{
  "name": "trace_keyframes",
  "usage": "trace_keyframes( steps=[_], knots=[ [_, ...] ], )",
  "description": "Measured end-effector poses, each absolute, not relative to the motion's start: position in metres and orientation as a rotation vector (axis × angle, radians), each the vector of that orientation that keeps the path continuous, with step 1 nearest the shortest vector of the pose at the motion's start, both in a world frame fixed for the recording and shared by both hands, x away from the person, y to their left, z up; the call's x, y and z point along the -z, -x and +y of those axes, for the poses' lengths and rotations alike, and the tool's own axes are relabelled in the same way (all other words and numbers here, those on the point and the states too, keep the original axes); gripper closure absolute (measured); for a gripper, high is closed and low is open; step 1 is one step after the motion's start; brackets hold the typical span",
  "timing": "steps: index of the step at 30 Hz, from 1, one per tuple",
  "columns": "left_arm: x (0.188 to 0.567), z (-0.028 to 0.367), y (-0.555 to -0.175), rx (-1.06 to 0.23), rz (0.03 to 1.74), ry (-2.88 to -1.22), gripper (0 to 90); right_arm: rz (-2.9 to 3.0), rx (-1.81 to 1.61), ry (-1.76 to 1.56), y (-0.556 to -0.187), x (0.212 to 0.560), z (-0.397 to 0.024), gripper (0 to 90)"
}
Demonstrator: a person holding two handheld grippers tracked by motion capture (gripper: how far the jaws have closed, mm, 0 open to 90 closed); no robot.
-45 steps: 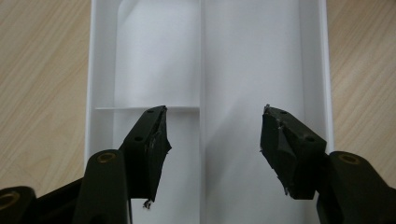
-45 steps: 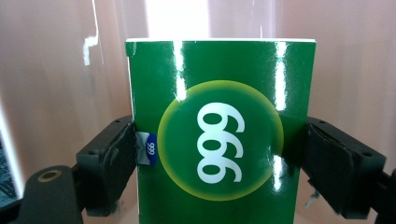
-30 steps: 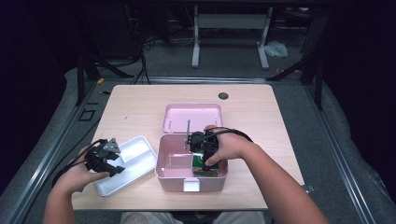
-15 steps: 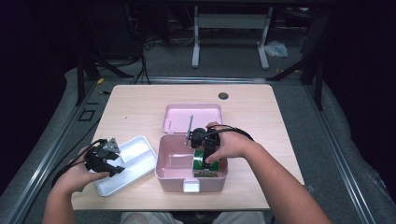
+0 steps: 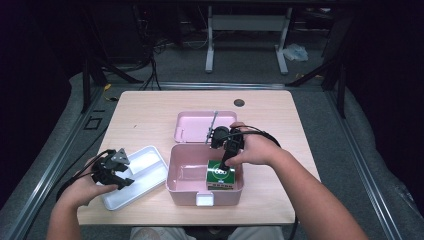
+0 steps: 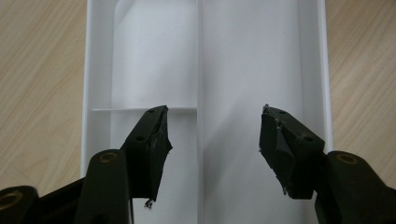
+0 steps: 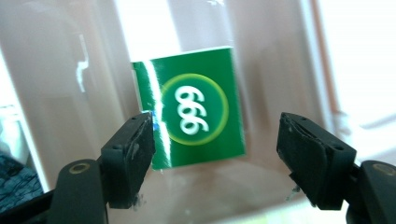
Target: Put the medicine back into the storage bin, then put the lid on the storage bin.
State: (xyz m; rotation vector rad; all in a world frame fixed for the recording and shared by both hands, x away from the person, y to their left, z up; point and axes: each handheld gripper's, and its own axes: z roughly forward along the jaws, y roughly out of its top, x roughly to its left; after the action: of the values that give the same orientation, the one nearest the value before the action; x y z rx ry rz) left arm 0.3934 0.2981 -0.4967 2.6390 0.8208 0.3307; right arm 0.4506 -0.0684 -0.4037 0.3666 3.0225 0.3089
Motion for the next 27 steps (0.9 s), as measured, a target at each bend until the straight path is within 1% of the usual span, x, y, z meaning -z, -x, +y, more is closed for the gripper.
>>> trace_keyframes(
  steps=[12,23,27],
  knots=[
    [0.496,0.298,-0.394,-0.335,0.815,-2.639,43.7,2.956,-0.393,-0.59,-0.466,0.391,-0.097,30.0],
    [0.495,0.298,-0.392,-0.335,0.816,-2.638,44.2,2.871,-0.448,-0.765,-0.482,0.39,-0.113,32.2],
    [0.495,0.3,-0.392,-0.325,0.837,-2.634,46.0,2.846,-0.494,-0.829,-0.488,0.392,-0.123,32.2]
  ],
)
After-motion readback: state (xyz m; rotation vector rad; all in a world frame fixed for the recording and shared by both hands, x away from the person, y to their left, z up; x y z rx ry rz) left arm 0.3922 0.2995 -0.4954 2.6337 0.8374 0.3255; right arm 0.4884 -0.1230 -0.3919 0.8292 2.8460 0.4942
